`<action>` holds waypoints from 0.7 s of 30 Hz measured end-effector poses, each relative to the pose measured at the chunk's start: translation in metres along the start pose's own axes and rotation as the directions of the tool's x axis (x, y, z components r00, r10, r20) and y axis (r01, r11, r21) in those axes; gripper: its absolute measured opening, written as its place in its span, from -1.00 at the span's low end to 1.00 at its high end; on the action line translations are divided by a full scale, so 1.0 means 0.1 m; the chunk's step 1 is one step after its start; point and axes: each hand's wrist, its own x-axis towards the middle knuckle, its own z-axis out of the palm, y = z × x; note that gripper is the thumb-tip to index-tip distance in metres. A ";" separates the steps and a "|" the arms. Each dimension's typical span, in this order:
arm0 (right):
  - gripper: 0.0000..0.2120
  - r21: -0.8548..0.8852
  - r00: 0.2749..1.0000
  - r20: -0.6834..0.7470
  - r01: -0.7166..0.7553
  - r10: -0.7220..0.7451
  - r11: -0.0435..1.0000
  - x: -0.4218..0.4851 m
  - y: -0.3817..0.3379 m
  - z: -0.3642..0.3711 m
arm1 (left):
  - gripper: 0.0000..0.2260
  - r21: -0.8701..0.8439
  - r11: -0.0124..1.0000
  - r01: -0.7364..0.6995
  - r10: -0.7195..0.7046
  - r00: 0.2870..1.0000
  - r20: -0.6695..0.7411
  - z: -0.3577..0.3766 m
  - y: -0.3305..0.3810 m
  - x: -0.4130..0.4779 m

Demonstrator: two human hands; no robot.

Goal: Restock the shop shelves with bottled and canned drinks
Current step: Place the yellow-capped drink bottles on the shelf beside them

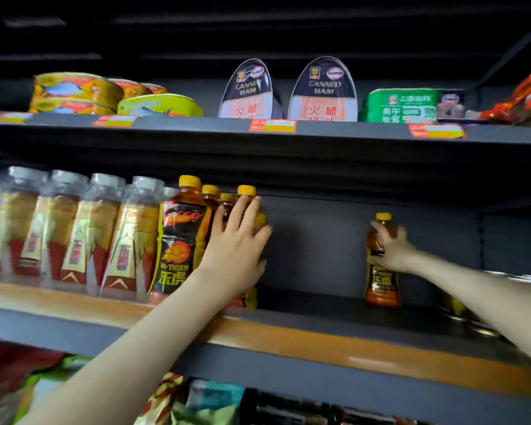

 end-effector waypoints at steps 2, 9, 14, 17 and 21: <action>-0.22 0.021 0.999 -0.024 0.040 -0.040 0.999 0.01 -0.01 0.03 | -0.47 0.000 1.000 0.004 -0.004 1.000 -0.021 0.03 0.01 0.00; -0.27 -0.026 0.946 -0.064 0.315 -0.316 0.949 -0.23 -0.20 -0.07 | -0.51 -0.029 0.999 0.035 -0.036 0.998 -0.050 0.05 0.00 0.01; -0.29 -0.064 0.849 -0.147 0.504 -0.507 0.861 -0.69 -0.43 -0.25 | -0.52 -0.139 0.990 0.026 -0.027 1.000 -0.004 -0.05 -0.01 -0.02; -0.33 -0.110 0.787 -0.151 0.589 -0.599 0.801 -1.07 -0.56 -0.38 | -0.51 -0.301 0.952 0.047 -0.032 0.998 0.055 -0.18 -0.06 -0.05; -0.37 -0.253 0.703 -0.240 0.620 -0.669 0.743 -1.62 -0.82 -0.54 | -0.53 -0.541 0.841 0.011 -0.023 1.000 -0.016 -0.39 -0.17 -0.15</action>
